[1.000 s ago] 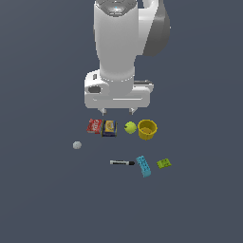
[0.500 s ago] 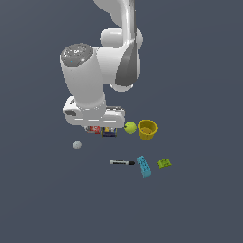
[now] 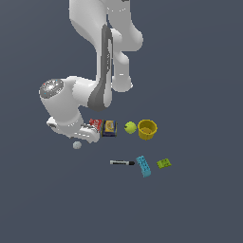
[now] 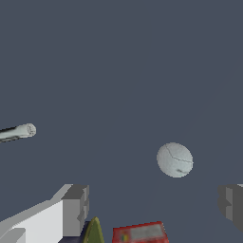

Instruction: Pick up a designated object from a clutter of objects.

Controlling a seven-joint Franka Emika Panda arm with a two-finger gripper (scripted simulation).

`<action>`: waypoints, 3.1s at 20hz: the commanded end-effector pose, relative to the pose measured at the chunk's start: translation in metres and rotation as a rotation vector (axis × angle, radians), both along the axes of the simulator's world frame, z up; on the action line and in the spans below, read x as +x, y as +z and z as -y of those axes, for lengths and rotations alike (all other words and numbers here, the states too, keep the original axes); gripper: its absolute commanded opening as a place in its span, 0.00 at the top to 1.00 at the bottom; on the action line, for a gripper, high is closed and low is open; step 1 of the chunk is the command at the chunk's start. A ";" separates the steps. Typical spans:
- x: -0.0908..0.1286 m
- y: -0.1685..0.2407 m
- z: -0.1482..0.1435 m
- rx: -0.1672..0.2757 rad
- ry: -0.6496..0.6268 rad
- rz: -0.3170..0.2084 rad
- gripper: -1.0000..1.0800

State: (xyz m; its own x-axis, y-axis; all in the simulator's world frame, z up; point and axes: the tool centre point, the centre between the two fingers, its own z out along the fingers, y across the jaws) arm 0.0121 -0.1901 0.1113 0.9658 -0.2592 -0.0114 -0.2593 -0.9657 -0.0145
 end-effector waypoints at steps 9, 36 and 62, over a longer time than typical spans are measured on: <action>-0.015 -0.040 0.044 -0.017 -0.071 0.007 0.04; -0.016 -0.090 0.044 -0.017 -0.072 0.007 1.00; 0.002 0.034 -0.045 -0.018 -0.073 0.007 1.00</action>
State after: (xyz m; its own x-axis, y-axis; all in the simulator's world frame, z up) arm 0.0117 -0.1566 0.1295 0.9444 -0.3289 -0.0007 -0.3289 -0.9444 -0.0001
